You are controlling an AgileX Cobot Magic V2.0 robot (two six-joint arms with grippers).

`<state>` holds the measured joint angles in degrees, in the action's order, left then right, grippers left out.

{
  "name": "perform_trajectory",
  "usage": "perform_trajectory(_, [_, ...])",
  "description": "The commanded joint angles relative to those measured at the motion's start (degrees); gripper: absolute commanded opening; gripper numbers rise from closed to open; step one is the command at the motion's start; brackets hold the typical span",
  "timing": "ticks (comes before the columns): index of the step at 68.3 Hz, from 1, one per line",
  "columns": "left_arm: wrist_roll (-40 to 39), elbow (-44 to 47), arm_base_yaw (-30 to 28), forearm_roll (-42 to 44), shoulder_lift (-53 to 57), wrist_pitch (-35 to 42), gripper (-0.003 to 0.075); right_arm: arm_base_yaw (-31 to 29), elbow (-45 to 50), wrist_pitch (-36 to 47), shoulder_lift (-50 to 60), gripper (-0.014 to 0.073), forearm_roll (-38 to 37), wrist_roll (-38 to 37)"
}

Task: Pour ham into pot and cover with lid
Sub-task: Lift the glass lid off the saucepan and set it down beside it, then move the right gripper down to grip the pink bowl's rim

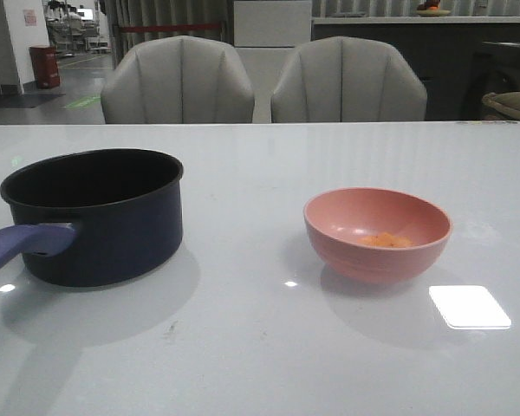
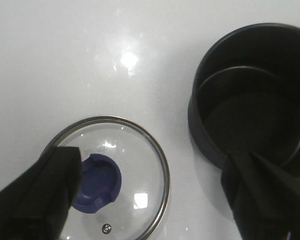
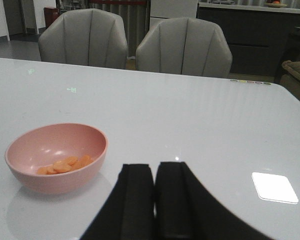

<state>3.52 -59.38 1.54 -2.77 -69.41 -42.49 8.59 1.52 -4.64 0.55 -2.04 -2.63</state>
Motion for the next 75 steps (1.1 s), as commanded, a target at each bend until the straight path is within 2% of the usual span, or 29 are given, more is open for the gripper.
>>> perform_trajectory(1, [0.14,1.89,1.77,-0.9,8.37,4.55,0.0606,-0.17,-0.29,4.98,1.18,0.0161,-0.82,0.14])
perform_trajectory(24, [0.14,21.33,7.5,-3.06,35.12,17.64,0.0606,-0.17,-0.29,4.98,1.18,0.0161,-0.82,0.14])
perform_trajectory(46, [0.14,33.93,12.39,-4.81,55.94,19.67,0.0606,-0.17,-0.29,4.98,1.18,0.0161,-0.82,0.14])
perform_trajectory(62, [0.14,37.45,12.64,-6.71,61.26,20.33,0.0606,-0.17,-0.29,5.1,1.18,0.0161,-0.82,0.14])
perform_trajectory(72, [0.14,37.45,12.64,-6.71,61.26,20.71,0.0606,-0.12,-0.59,13.02,1.13,0.0161,0.06,-0.58])
perform_trajectory(75, [0.14,37.45,12.64,-6.71,61.26,20.71,0.0606,-0.11,-1.59,12.85,1.01,0.0161,2.04,-1.74])
